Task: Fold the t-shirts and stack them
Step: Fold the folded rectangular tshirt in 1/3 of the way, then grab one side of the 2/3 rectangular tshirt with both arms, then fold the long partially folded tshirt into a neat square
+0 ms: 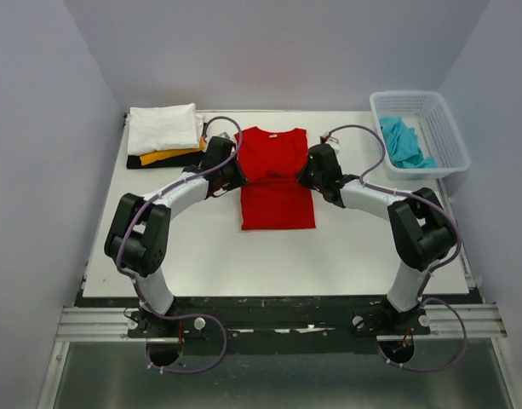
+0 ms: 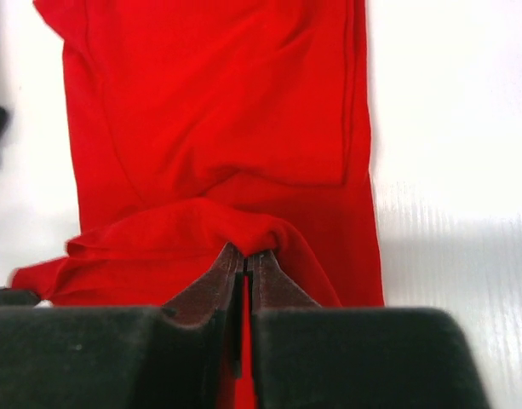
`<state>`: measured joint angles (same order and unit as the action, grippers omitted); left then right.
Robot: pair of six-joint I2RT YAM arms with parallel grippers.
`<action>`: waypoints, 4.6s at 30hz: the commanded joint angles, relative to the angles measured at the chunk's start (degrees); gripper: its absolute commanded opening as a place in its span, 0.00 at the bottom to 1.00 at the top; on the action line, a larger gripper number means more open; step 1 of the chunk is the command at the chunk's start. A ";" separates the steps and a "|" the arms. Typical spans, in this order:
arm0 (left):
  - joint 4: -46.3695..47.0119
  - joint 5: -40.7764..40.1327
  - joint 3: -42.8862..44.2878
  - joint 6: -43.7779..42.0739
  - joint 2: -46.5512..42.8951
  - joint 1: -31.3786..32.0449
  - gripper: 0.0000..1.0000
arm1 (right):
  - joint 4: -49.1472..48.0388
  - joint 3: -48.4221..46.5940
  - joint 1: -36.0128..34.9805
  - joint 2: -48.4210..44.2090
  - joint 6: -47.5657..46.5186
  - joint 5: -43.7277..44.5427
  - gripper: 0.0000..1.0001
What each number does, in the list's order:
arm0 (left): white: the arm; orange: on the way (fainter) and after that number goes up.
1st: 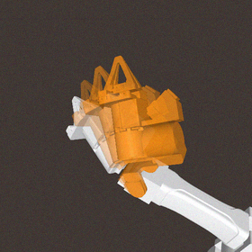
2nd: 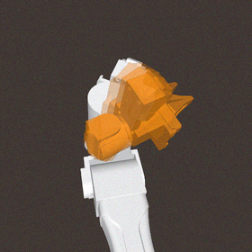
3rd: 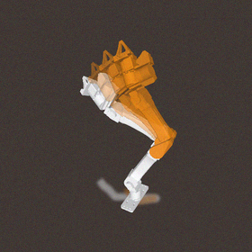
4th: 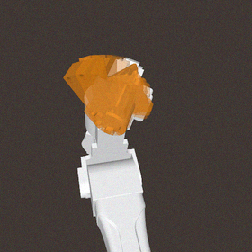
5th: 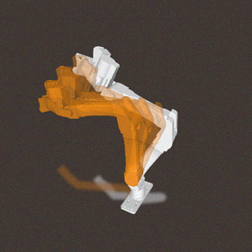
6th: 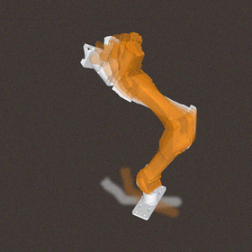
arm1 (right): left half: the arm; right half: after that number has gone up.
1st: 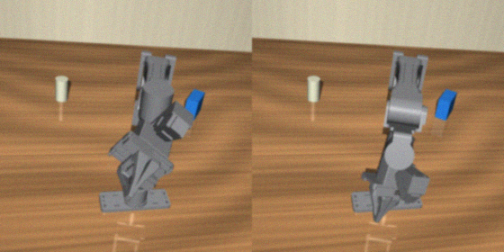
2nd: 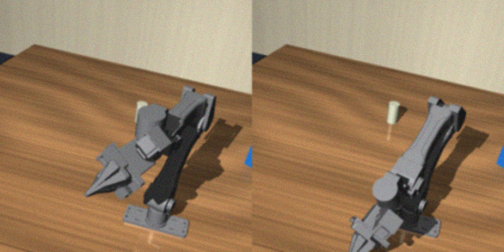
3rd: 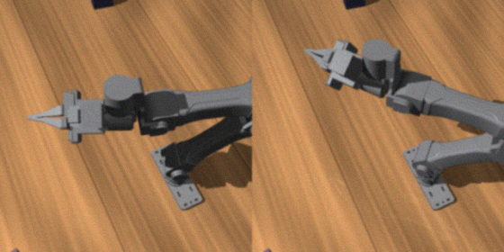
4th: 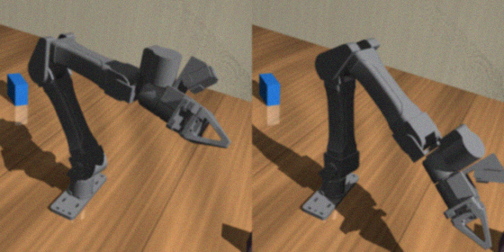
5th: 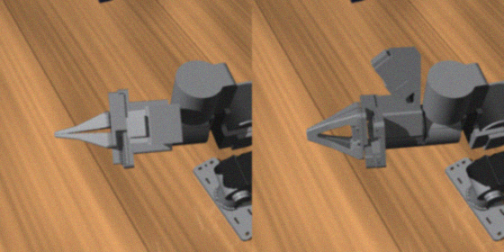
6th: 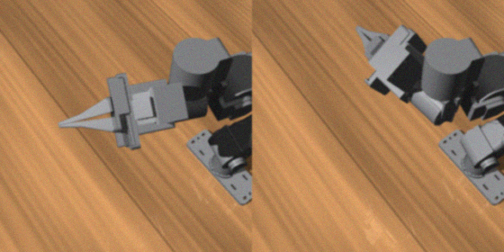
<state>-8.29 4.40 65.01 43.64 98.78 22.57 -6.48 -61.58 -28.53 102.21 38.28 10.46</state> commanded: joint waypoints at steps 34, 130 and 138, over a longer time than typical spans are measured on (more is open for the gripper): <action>11.44 12.83 -29.38 7.12 -11.83 2.63 0.46 | 3.68 26.04 0.76 -21.72 9.67 -9.15 0.97; -18.93 -7.57 3.25 -0.34 -13.95 0.00 0.00 | 8.47 -7.66 3.81 -8.17 0.13 -6.25 0.01; -20.18 -6.18 9.49 -0.47 -1.71 -2.94 0.00 | 7.03 -14.13 5.12 3.89 -0.39 -5.66 0.01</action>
<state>-25.69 -3.11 71.48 44.38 92.84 21.50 2.98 -71.55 -24.75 101.41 39.11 4.03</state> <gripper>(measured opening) 0.022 0.033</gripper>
